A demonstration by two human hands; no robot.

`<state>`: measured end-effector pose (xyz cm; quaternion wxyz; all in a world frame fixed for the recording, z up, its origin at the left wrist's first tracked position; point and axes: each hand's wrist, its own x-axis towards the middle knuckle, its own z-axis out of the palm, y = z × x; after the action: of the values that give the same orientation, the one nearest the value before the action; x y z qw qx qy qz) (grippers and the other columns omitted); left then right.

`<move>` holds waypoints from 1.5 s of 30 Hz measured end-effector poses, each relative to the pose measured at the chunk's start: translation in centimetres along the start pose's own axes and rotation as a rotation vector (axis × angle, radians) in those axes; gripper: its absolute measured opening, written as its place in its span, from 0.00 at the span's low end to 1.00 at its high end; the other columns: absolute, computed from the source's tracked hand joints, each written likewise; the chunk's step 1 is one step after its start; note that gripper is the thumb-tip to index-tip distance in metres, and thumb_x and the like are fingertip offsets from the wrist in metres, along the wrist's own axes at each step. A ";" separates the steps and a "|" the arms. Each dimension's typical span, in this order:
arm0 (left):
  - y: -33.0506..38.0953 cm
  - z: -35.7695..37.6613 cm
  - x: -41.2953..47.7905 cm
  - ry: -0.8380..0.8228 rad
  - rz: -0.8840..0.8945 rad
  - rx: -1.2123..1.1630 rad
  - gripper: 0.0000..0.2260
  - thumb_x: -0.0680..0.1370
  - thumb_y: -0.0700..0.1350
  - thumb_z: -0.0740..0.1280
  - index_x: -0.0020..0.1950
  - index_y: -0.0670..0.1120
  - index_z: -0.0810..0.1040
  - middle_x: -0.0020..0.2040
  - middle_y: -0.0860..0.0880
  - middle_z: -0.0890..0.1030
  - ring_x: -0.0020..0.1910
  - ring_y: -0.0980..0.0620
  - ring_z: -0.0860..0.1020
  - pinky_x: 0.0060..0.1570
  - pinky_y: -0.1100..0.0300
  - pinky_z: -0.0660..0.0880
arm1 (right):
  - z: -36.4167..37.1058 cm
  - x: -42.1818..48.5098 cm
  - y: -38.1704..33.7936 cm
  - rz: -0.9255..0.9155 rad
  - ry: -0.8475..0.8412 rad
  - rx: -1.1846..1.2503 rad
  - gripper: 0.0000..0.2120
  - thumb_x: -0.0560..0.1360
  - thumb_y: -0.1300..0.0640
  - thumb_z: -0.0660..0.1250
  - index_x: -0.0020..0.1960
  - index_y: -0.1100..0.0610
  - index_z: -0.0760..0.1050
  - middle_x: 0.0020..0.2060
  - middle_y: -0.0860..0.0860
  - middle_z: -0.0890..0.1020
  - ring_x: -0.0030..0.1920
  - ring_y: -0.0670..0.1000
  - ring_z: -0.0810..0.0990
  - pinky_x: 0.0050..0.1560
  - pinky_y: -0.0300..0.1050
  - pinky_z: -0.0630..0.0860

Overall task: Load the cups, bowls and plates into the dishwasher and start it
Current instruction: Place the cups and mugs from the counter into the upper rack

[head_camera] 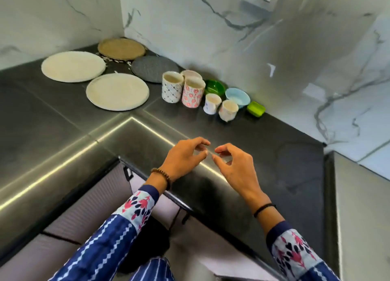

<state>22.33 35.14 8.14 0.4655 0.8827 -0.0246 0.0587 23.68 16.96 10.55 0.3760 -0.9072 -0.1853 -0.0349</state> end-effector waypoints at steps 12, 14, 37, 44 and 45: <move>-5.1 -1.7 11.9 -0.076 -0.102 -0.186 0.13 0.76 0.44 0.69 0.60 0.48 0.79 0.53 0.52 0.83 0.51 0.59 0.80 0.59 0.56 0.77 | 3.4 12.9 2.6 0.356 0.092 0.084 0.11 0.76 0.54 0.72 0.56 0.55 0.78 0.49 0.49 0.83 0.47 0.44 0.80 0.50 0.36 0.77; -5.1 -0.5 13.2 -0.133 -0.111 -0.249 0.15 0.76 0.42 0.69 0.62 0.47 0.78 0.56 0.50 0.82 0.53 0.57 0.80 0.60 0.55 0.77 | 3.3 13.9 3.7 0.475 0.119 0.139 0.12 0.76 0.52 0.72 0.57 0.54 0.76 0.49 0.48 0.82 0.49 0.47 0.82 0.55 0.49 0.81; -5.3 6.2 18.3 -0.227 -0.145 -0.415 0.36 0.76 0.43 0.70 0.79 0.55 0.55 0.76 0.51 0.65 0.71 0.54 0.68 0.65 0.64 0.67 | 3.6 19.0 10.0 0.559 0.135 0.640 0.37 0.70 0.59 0.78 0.74 0.48 0.66 0.68 0.45 0.76 0.69 0.46 0.73 0.71 0.48 0.70; -5.1 6.9 18.4 -0.164 -0.179 -0.420 0.35 0.75 0.45 0.71 0.78 0.57 0.57 0.76 0.53 0.65 0.70 0.54 0.70 0.61 0.70 0.68 | 3.8 18.4 10.9 0.553 0.190 0.685 0.33 0.70 0.60 0.78 0.72 0.49 0.69 0.66 0.45 0.78 0.67 0.45 0.76 0.69 0.47 0.73; -5.2 6.8 18.4 -0.156 -0.167 -0.411 0.35 0.76 0.44 0.71 0.78 0.55 0.58 0.76 0.53 0.65 0.70 0.55 0.69 0.59 0.72 0.68 | 3.6 18.2 10.9 0.559 0.195 0.691 0.33 0.71 0.61 0.78 0.72 0.50 0.69 0.66 0.46 0.78 0.66 0.45 0.76 0.68 0.47 0.73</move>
<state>41.64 32.63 2.40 0.6354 0.7702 0.0010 -0.0547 44.26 18.03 4.31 0.6672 -0.7363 0.1025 0.0464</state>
